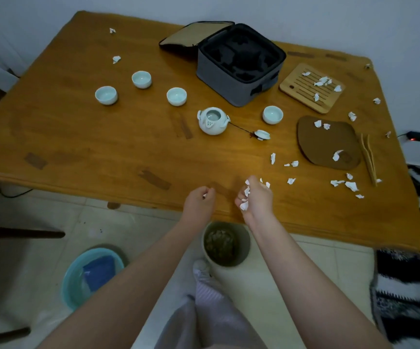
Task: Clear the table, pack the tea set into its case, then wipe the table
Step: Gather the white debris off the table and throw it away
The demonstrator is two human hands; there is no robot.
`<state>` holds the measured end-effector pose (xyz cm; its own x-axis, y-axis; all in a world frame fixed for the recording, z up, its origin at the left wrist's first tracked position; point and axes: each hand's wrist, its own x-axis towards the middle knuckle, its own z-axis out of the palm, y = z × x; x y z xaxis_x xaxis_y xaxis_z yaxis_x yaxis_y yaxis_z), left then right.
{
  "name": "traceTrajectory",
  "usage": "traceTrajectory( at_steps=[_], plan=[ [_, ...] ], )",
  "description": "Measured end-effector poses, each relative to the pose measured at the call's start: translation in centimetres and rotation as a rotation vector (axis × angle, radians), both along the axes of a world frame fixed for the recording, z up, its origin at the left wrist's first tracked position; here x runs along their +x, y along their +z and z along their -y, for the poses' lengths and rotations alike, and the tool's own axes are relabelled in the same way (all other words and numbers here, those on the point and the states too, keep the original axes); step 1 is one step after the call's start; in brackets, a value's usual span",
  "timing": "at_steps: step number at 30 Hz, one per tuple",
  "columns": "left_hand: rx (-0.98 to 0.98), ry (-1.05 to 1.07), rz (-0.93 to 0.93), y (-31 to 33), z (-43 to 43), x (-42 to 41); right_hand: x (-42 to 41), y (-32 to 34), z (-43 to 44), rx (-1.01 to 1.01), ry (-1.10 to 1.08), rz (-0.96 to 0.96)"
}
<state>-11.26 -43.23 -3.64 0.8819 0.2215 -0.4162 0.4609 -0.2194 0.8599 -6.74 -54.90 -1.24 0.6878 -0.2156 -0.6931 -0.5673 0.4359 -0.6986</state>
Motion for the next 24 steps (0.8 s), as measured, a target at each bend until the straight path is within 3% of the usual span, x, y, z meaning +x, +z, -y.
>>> traceTrajectory(
  at_steps=[16, 20, 24],
  plan=[
    [-0.612, 0.549, -0.409, -4.7, 6.3, -6.2, -8.6, -4.7, 3.1, -0.010, 0.117, -0.262],
    [-0.634, 0.714, -0.429, -7.7, 8.3, -6.6, -8.6, -9.0, 6.1, 0.126, 0.086, -0.398],
    [-0.660, 0.839, -0.483, -12.1, 9.3, -6.0, -7.6, -14.7, 8.9, 0.095, 0.189, -0.403]
  ],
)
